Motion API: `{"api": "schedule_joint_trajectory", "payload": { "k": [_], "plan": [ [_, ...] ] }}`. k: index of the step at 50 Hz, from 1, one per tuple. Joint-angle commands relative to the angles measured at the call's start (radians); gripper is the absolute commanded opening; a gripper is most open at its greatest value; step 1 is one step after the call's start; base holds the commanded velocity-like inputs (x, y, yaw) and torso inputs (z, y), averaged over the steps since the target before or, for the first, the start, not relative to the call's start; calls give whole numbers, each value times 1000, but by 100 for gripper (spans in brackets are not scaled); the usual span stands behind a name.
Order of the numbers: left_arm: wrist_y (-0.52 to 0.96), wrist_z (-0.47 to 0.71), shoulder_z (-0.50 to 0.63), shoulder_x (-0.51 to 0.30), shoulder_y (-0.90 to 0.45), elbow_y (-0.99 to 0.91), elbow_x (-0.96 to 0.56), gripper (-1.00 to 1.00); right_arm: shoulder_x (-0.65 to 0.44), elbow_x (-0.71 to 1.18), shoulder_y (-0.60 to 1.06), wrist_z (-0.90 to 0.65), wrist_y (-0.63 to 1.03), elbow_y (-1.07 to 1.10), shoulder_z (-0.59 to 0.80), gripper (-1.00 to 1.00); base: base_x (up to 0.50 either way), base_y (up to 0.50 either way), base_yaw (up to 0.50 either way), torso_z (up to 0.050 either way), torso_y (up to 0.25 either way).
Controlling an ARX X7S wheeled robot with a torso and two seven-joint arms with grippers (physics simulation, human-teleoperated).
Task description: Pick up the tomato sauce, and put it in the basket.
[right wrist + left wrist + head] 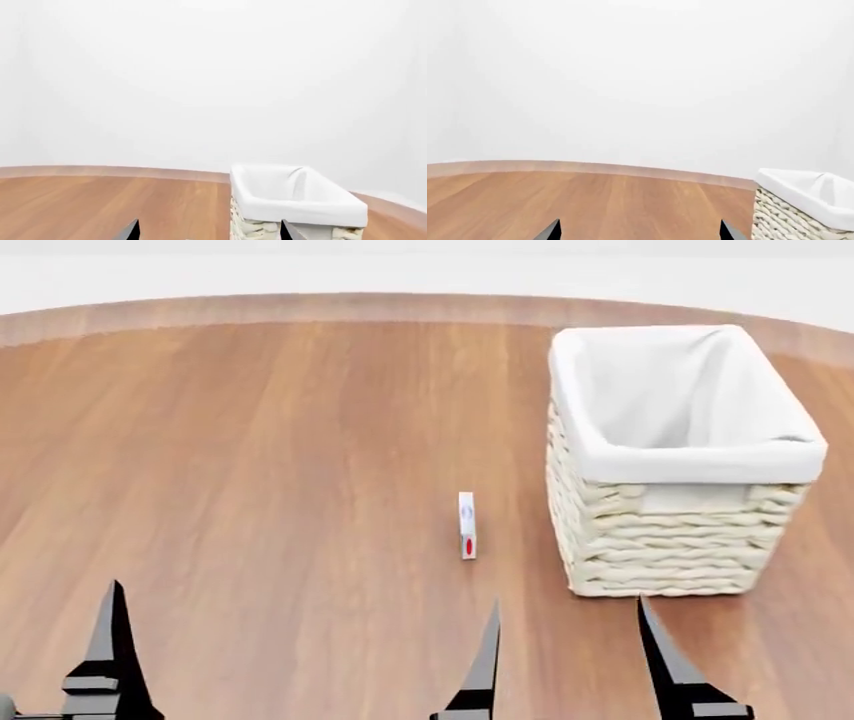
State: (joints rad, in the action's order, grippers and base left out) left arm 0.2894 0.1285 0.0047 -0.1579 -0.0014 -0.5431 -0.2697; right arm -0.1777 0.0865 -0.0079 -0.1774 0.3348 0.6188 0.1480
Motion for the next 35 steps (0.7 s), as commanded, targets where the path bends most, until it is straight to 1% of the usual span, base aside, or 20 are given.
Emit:
{"api": "schedule_joint_trajectory", "payload": {
  "k": [1,22,35],
  "plan": [
    [-16,7,7,-4,0,6,-9,100,-8,7,1,-6,-7,-7,7,100,500,0,0,0,0],
    [-35,18,10,-18,3,17,-27,100,-23,23,1,-28,-11,-13,17,100,494,0,0,0,0],
    [-39,24,15,-27,1,29,-38,100,-43,35,-51,-46,-16,16,24,100,0,0,0,0,0]
  ]
}}
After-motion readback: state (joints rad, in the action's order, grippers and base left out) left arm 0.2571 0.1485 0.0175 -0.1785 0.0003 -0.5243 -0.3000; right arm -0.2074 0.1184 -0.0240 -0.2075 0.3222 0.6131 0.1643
